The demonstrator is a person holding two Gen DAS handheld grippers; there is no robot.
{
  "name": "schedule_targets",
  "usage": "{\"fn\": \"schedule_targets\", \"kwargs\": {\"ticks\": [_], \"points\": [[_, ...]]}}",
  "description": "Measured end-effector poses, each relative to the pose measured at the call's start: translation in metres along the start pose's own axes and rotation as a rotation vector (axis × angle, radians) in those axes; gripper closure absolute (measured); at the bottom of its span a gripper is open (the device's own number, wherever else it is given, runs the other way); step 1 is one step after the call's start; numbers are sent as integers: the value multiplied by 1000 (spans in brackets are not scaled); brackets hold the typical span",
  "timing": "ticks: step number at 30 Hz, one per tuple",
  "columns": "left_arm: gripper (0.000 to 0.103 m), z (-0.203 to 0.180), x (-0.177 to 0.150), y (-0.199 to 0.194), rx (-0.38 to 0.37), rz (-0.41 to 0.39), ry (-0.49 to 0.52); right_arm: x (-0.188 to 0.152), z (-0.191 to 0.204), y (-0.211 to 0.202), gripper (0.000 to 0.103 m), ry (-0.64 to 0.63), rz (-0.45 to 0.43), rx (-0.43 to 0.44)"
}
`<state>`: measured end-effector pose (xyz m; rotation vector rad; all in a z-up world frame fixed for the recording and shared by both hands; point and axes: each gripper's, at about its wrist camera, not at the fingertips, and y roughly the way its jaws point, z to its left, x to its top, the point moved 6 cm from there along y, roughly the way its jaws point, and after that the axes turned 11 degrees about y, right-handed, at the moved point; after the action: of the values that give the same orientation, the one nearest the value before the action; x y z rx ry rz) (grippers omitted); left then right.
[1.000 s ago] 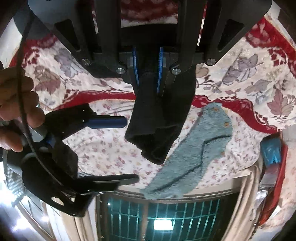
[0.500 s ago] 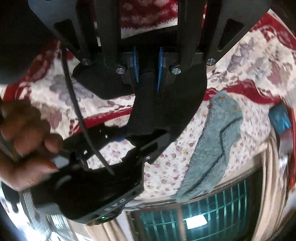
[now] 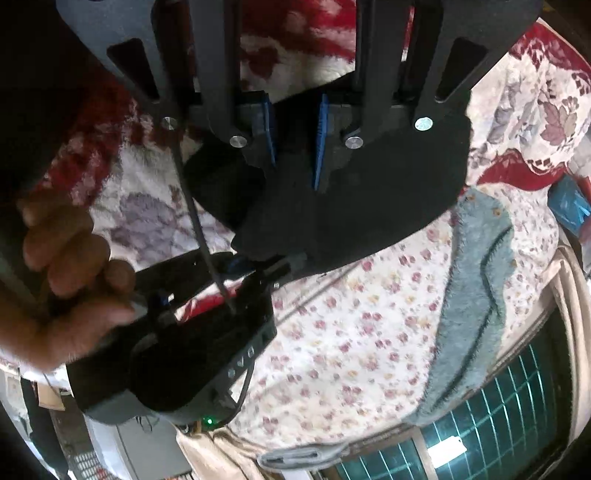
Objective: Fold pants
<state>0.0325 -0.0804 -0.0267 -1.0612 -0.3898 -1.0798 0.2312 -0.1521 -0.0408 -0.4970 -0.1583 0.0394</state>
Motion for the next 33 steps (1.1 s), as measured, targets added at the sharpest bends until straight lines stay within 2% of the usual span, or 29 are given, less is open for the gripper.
{"fn": "schedule_targets", "kwargs": {"ticks": [3,5,9,10,13,14,16,18,19,21,23,24,25,27,28,29,30,31,32,33], "points": [[78,-5,0,-2,-42,-2,4,5,-16,6,87,50,-15,-1],[70,-11,2,-15,-101,-47,9,8,-13,6,86,26,-33,-20],[68,-20,5,-47,-253,-133,3,11,-10,5,84,-12,-60,-59],[68,-17,4,-53,-280,-134,-28,12,-7,1,84,-37,-88,-83],[68,18,-3,-59,-348,-103,-209,15,6,-28,82,-136,-264,-202],[68,44,-8,-61,-343,-92,-309,13,13,-41,82,-168,-334,-218],[68,84,-18,-65,-318,-90,-457,4,31,-63,81,-227,-422,-187],[66,137,-33,-63,-294,-66,-648,-19,53,-67,76,-308,-401,-84],[65,153,-39,-59,-316,-54,-718,-33,64,-63,75,-355,-367,-62],[63,164,-46,-44,-420,-11,-823,-59,81,-45,75,-466,-285,-75],[63,162,-48,-24,-582,17,-924,-82,90,-21,75,-555,-196,-150],[63,158,-50,-15,-625,32,-951,-89,89,-11,75,-583,-171,-203],[63,152,-54,-4,-645,64,-968,-96,86,0,75,-607,-150,-267],[64,139,-73,24,-637,168,-1032,-103,67,21,74,-613,-94,-418],[68,131,-83,38,-665,214,-1076,-99,52,31,74,-588,-73,-515],[81,130,-89,49,-686,208,-1132,-95,36,40,74,-550,-44,-575],[99,135,-94,53,-676,211,-1157,-91,33,42,74,-546,-59,-585],[100,136,-99,60,-672,238,-1180,-87,33,40,74,-537,-76,-576],[100,136,-101,65,-717,234,-1221,-84,29,39,74,-509,-80,-566],[100,135,-102,65,-727,234,-1229,-83,28,38,75,-506,-83,-565]]}}
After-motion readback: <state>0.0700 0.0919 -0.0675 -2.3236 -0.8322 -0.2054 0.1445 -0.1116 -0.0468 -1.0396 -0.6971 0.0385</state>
